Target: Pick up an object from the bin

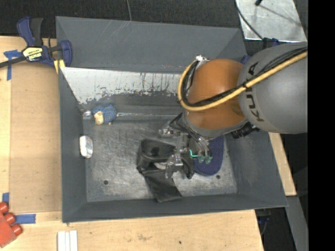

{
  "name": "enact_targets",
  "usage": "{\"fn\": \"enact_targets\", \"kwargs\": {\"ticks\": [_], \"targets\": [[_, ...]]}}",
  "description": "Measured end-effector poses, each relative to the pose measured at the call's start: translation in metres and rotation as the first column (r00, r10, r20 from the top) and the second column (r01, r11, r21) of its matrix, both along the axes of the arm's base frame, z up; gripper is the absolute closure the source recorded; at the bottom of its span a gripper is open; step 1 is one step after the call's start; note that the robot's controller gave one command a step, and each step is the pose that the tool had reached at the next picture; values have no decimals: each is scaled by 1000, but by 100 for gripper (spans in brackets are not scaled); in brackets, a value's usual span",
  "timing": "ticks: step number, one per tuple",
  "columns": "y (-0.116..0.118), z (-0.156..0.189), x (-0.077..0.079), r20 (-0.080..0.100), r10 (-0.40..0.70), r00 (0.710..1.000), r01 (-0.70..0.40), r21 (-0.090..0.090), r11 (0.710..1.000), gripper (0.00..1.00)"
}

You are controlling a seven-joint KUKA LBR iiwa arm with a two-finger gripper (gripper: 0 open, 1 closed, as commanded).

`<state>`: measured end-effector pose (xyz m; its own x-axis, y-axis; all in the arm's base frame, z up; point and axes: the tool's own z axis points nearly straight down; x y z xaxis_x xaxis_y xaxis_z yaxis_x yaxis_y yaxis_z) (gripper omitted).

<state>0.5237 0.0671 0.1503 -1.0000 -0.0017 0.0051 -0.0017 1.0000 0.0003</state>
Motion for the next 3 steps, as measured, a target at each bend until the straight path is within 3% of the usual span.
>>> {"fn": "enact_targets", "kwargs": {"ticks": [1,2,3], "targets": [[-20,-59,10,14,239,971,-239,-1,971,0],[-21,-60,10,12,238,971,-238,0,971,100],[31,94,43,11,405,914,-405,-1,914,100]]}}
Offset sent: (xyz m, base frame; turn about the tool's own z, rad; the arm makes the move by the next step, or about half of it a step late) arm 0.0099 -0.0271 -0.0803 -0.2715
